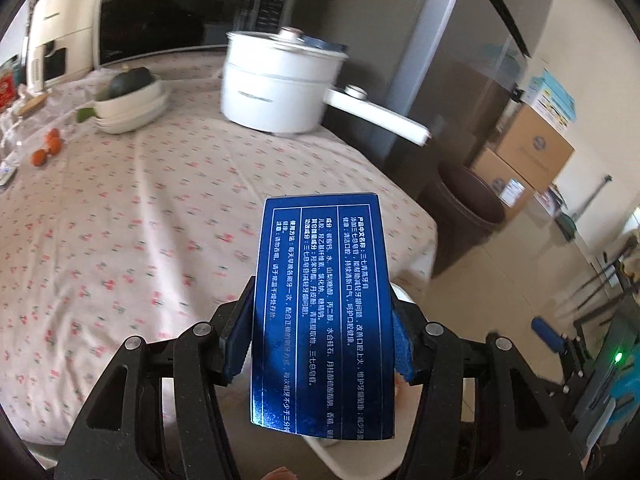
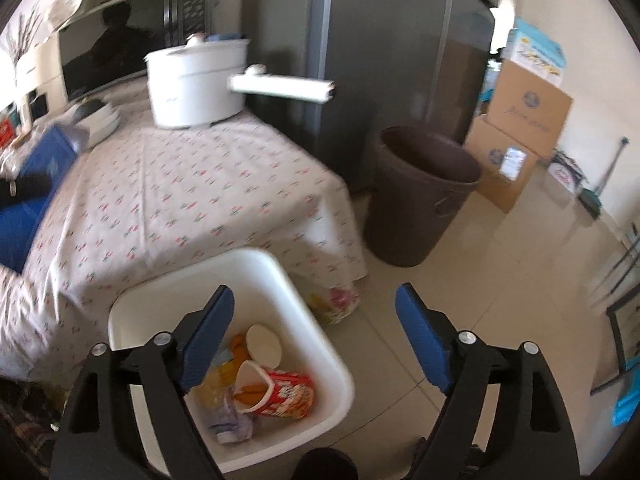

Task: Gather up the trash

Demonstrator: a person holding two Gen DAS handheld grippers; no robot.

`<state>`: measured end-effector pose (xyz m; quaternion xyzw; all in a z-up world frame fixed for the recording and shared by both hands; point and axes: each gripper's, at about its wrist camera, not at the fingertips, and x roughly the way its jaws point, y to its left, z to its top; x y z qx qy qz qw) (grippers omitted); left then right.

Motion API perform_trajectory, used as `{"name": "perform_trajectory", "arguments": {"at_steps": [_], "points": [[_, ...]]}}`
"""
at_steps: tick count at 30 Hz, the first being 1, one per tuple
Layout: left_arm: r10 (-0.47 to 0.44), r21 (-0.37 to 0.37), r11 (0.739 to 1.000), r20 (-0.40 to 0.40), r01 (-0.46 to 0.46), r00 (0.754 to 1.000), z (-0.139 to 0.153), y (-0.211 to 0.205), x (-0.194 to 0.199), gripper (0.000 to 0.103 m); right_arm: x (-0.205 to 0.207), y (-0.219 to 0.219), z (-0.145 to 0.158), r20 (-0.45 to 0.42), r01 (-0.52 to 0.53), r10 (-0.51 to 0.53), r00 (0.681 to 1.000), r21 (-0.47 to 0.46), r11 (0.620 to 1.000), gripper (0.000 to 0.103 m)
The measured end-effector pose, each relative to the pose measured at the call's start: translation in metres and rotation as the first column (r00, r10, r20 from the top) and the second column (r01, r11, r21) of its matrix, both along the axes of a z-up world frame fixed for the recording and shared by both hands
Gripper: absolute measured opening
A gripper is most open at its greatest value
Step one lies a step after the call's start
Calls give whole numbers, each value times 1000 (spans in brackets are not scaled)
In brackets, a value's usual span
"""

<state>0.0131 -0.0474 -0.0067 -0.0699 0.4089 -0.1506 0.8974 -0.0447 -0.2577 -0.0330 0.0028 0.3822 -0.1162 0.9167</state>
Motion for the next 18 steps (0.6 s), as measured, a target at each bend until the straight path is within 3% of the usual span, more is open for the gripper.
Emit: {"name": "perform_trajectory", "arguments": {"at_steps": [7,9,15,18], "points": [[-96,17,995,-16,97,995,-13,-33,-2,58,-10,-33,12,64,141,-140,988,-14,990,93],[-117,26,993,-9,117,993,-13,-39,-5,72,-12,-36,13,65,148,-147,987,-7,989,94],[-117,81,990,59,112,991,-8,-44,-17,89,-17,-31,20,105,145,-142,984,-20,989,96],[-72,134,990,131,55,989,-3,-42,-26,96,-19,-23,25,129,129,-123,984,-32,991,96]]}}
